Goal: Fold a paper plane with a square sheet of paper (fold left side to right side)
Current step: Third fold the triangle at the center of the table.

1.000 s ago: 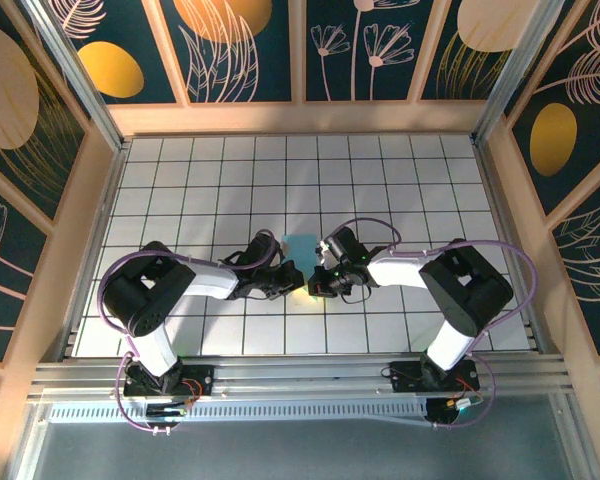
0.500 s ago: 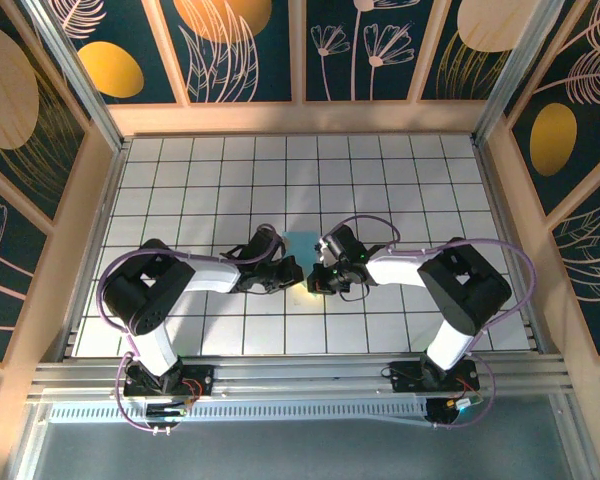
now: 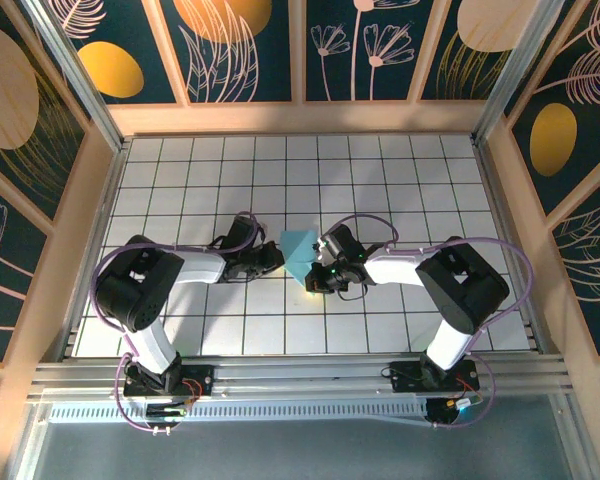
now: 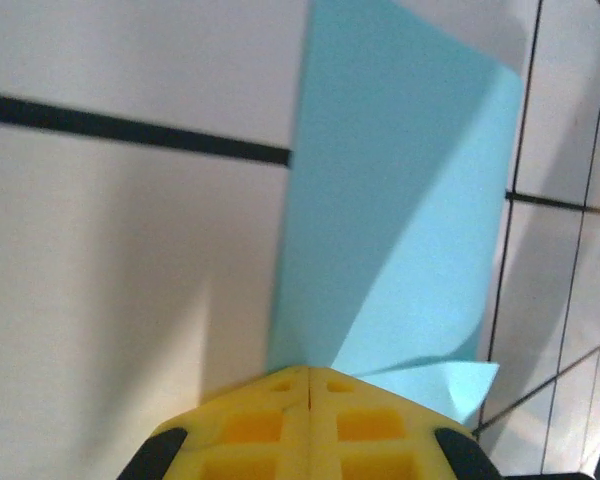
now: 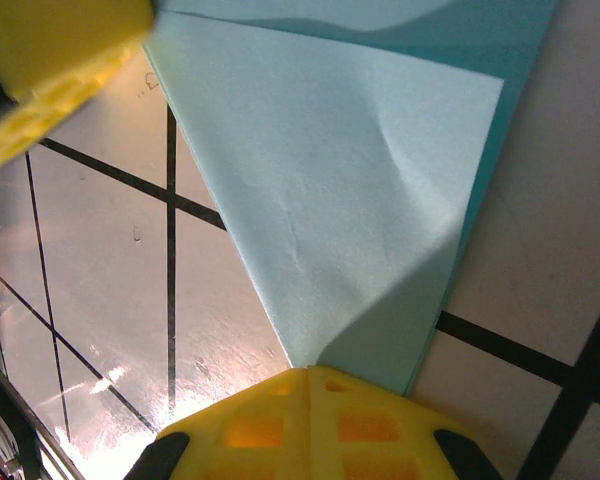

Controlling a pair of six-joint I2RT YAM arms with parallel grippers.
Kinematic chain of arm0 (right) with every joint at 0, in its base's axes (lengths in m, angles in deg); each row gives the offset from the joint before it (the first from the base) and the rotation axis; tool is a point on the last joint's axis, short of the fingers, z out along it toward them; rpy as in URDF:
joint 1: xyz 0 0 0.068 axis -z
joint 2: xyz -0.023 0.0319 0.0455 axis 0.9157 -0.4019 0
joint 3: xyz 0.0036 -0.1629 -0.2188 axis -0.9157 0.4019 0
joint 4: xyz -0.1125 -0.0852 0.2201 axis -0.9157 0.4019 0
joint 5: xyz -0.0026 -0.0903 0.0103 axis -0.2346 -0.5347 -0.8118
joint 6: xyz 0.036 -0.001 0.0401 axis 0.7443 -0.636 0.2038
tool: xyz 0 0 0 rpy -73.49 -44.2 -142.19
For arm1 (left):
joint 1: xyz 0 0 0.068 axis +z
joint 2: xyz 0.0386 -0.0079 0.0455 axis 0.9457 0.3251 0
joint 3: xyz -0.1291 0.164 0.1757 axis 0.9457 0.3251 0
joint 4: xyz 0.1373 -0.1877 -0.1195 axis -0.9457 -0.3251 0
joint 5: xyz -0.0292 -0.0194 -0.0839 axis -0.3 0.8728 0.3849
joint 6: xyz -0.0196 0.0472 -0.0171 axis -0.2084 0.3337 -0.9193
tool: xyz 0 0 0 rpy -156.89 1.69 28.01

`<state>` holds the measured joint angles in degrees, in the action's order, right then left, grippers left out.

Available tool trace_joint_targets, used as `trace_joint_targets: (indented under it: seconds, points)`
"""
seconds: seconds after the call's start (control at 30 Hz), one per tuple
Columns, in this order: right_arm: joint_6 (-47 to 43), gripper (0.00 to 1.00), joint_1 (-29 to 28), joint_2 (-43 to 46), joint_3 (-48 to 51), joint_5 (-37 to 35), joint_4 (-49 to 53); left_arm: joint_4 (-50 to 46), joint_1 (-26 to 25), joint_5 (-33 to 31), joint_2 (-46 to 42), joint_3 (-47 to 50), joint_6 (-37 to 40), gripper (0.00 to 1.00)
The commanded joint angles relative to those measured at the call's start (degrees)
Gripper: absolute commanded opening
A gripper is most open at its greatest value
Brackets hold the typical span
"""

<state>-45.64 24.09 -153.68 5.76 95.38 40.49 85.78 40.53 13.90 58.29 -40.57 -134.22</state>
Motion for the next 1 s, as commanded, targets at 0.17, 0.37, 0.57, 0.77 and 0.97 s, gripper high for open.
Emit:
trace_joint_targets:
  seconds: [0.17,0.37,0.57,0.77,0.97]
  points:
    - [-1.5,0.00,-1.0,-3.5,2.2,-3.1,9.7,-5.6,4.6,-9.2,-4.8,1.6,5.6,0.00]
    - [-1.2,0.00,-1.0,-3.1,2.1,-3.2,9.4,-1.7,3.3,-5.1,-12.3,4.7,5.8,0.00]
    - [-1.1,0.00,-1.0,-3.1,2.1,-3.4,9.4,2.8,-3.4,1.1,-9.6,3.4,3.5,0.00]
    - [-0.9,0.00,-1.0,-3.0,2.1,-3.4,9.5,4.5,-5.7,2.1,-3.7,1.0,2.3,0.00]
    - [-0.9,0.00,-1.1,-2.9,1.6,-3.4,9.9,2.5,-5.7,1.0,1.4,-1.3,2.8,0.00]
